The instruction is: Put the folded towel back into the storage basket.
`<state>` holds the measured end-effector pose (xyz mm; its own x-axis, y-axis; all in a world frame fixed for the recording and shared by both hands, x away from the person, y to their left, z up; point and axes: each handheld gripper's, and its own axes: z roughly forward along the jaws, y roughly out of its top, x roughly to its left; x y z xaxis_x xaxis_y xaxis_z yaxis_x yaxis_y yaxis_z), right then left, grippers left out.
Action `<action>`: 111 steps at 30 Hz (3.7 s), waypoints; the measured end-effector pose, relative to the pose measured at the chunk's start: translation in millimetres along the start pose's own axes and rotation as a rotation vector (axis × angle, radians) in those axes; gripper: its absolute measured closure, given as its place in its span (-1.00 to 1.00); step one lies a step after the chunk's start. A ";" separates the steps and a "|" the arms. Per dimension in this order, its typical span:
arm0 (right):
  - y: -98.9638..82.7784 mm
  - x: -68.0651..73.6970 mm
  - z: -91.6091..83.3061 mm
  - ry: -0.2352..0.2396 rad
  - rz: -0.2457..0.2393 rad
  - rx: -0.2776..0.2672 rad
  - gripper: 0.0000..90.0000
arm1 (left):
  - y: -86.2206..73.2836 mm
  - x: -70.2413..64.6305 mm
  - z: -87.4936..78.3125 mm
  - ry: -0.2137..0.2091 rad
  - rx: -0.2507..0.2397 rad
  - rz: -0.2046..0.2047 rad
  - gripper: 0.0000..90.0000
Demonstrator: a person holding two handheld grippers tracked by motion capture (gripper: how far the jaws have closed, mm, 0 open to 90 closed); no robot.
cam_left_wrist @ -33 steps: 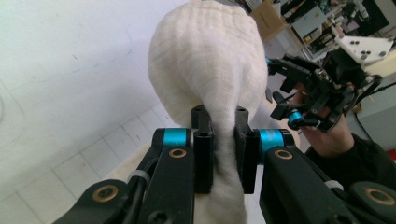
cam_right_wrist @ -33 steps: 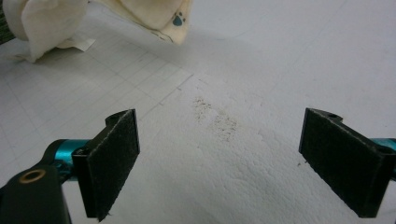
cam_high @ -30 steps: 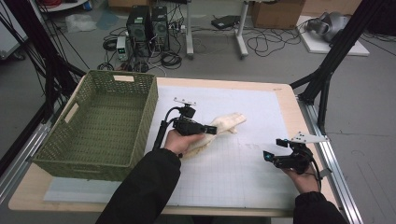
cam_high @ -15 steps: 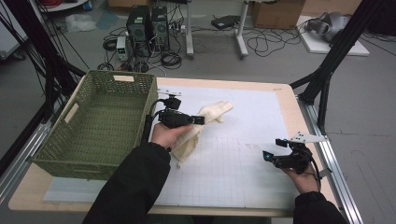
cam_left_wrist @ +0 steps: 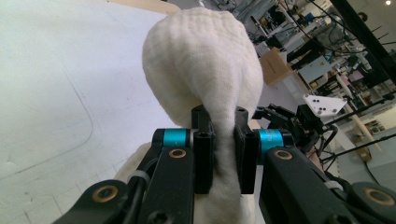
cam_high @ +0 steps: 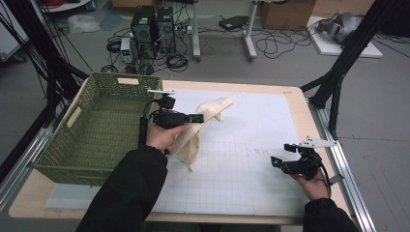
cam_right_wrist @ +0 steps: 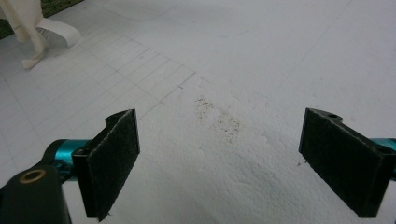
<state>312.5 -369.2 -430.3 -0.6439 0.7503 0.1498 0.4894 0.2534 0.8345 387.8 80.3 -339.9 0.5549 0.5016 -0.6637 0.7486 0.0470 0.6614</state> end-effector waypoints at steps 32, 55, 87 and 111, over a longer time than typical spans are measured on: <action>1.3 1.1 2.2 0.008 -0.018 0.002 -0.74 | 11.0 -17.4 -25.8 0.061 -0.063 -0.006 0.81; 2.1 0.4 5.5 0.010 -0.028 0.007 -0.74 | 15.5 -10.8 -69.6 0.105 -0.147 -0.044 0.81; 1.4 0.1 7.2 0.009 -0.030 0.025 -0.74 | 17.0 26.2 -121.9 0.099 -0.224 -0.107 0.81; 0.9 0.1 9.6 0.010 -0.043 0.036 -0.74 | 9.2 51.0 -154.6 0.172 -0.273 -0.154 0.81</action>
<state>318.5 -363.0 -434.5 -0.6703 0.7324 0.1199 0.4820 0.3067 0.8207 366.9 239.9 -313.7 0.3566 0.6075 -0.7097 0.6811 0.3509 0.6426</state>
